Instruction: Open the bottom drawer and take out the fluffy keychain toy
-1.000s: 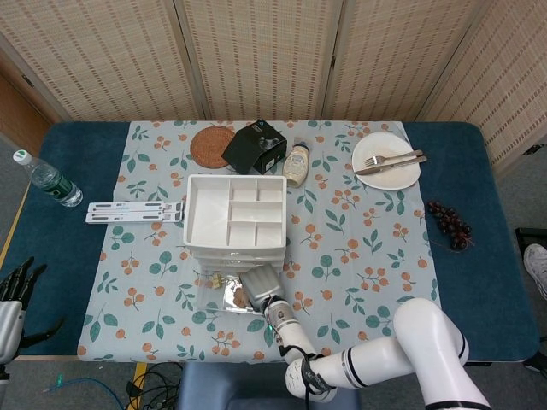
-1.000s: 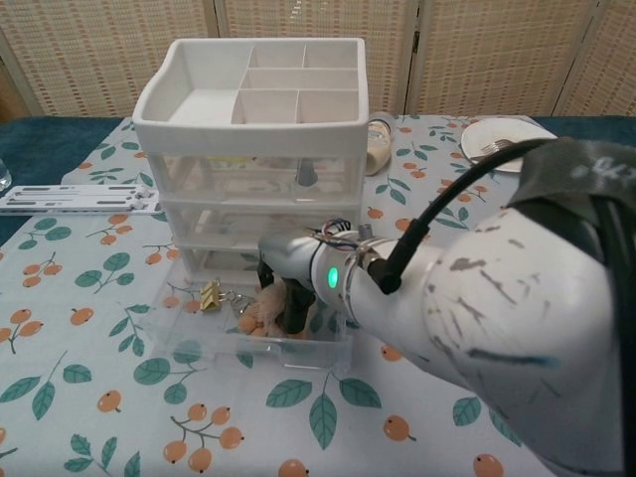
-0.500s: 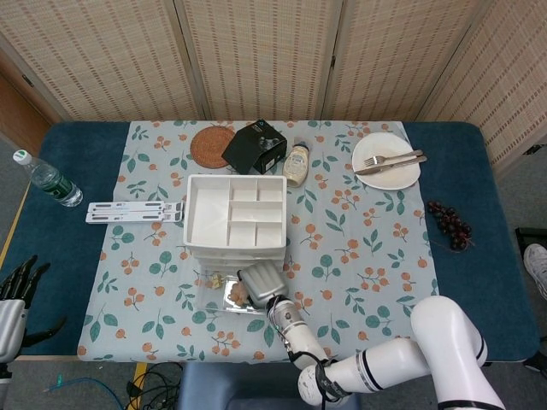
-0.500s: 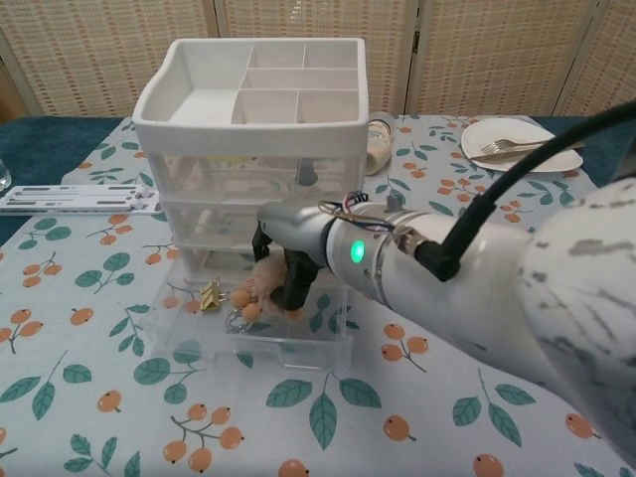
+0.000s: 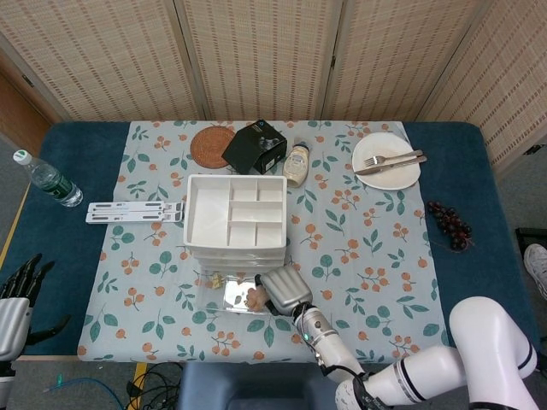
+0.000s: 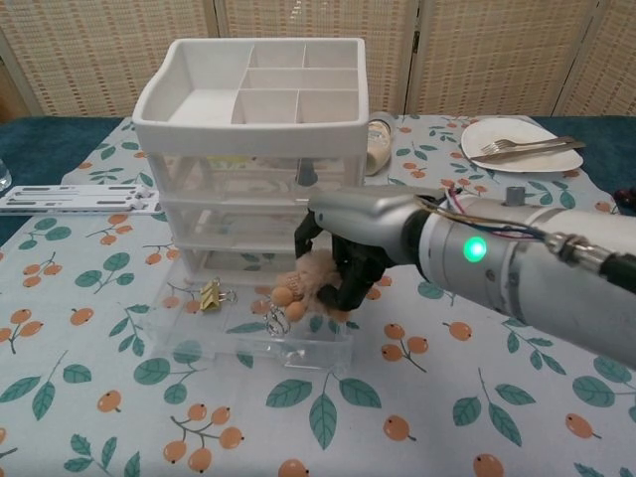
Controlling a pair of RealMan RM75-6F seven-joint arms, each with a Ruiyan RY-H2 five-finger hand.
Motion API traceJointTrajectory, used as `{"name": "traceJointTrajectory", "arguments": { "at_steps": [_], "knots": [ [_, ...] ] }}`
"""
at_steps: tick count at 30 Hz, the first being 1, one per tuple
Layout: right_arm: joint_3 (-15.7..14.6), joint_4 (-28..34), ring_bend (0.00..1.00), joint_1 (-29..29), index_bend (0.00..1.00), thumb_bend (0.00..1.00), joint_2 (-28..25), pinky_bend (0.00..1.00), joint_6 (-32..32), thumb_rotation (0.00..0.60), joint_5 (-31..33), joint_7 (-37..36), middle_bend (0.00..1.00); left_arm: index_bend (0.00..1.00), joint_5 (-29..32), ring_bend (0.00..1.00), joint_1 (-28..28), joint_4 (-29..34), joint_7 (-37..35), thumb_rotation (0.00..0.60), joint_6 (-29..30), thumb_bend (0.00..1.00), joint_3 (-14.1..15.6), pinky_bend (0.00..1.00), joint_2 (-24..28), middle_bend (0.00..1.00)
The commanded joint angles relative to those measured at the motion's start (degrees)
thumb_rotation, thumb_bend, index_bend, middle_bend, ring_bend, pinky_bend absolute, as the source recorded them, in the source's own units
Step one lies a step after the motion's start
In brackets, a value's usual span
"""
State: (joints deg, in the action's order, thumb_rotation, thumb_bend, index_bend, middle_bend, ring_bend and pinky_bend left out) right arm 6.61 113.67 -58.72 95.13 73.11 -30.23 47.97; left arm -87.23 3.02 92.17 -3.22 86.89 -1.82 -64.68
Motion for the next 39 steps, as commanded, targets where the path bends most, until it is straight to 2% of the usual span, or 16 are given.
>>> {"name": "traceJointTrajectory", "arguments": {
  "at_steps": [1, 7, 10, 17, 25, 27, 29, 32, 36, 39],
  "knots": [
    [-3.1, 3.1, 1.00, 2.9, 0.60, 0.58, -3.0, 1.00, 1.4, 0.600, -3.8, -2.1, 0.98, 0.10, -0.1, 0.03, 0.1, 0.2, 0.2, 0.600, -0.1, 0.19, 0.0, 0.12, 0.0, 0.00],
    [-7.0, 5.9, 1.00, 7.0, 0.60, 0.58, -7.9, 1.00, 3.0, 0.600, -8.9, -4.2, 0.98, 0.10, -0.4, 0.03, 0.6, 0.8, 1.0, 0.600, -0.5, 0.19, -0.1, 0.12, -0.2, 0.00],
    [-7.6, 5.1, 1.00, 8.6, 0.60, 0.58, -10.0, 1.00, 3.2, 0.600, -9.5, -5.5, 0.98, 0.10, -0.4, 0.03, 0.9, 1.2, 1.5, 0.600, -0.7, 0.19, -0.2, 0.12, -0.2, 0.00],
    [-6.3, -1.0, 1.00, 9.9, 0.60, 0.58, -11.9, 1.00, 0.5, 0.600, -6.7, -6.6, 0.98, 0.10, -0.4, 0.03, 1.3, 2.2, 2.9, 0.600, -1.2, 0.19, -0.1, 0.12, -0.3, 0.00],
    [-3.8, -9.4, 1.00, 9.7, 0.59, 0.57, -9.8, 1.00, -4.1, 0.600, -2.6, -7.2, 0.98, 0.10, 0.2, 0.03, 1.6, 2.7, 3.7, 0.600, -1.6, 0.19, -0.2, 0.11, -0.4, 0.00],
    [-3.5, -10.5, 1.00, 9.8, 0.49, 0.57, -9.4, 1.00, -4.9, 0.600, -2.4, -7.5, 0.97, 0.10, 0.3, 0.03, 1.6, 2.7, 3.8, 0.600, -1.8, 0.19, -0.2, 0.11, -0.3, 0.00],
    [-3.1, -11.1, 1.00, 10.2, 0.26, 0.56, -9.3, 1.00, -5.6, 0.600, -2.6, -8.2, 0.96, 0.10, 0.4, 0.03, 1.7, 2.8, 3.9, 0.600, -1.8, 0.19, -0.2, 0.12, -0.3, 0.00],
    [-3.1, -11.4, 1.00, 10.8, 0.08, 0.56, -9.4, 1.00, -5.7, 0.600, -3.7, -8.8, 0.95, 0.10, 0.5, 0.03, 1.8, 2.8, 4.0, 0.600, -2.0, 0.19, -0.3, 0.12, -0.3, 0.00],
    [-3.3, -10.2, 1.00, 11.8, 0.01, 0.55, -10.4, 1.00, -5.7, 0.600, -4.8, -9.4, 0.91, 0.10, 0.4, 0.03, 2.1, 3.0, 4.1, 0.600, -2.2, 0.19, -0.3, 0.12, -0.5, 0.00],
    [-3.4, -8.7, 1.00, 12.5, 0.00, 0.54, -11.6, 1.00, -5.4, 0.600, -6.1, -9.8, 0.87, 0.10, 0.2, 0.03, 2.4, 3.1, 4.3, 0.600, -2.3, 0.19, -0.4, 0.12, -0.6, 0.00]
  ]
}}
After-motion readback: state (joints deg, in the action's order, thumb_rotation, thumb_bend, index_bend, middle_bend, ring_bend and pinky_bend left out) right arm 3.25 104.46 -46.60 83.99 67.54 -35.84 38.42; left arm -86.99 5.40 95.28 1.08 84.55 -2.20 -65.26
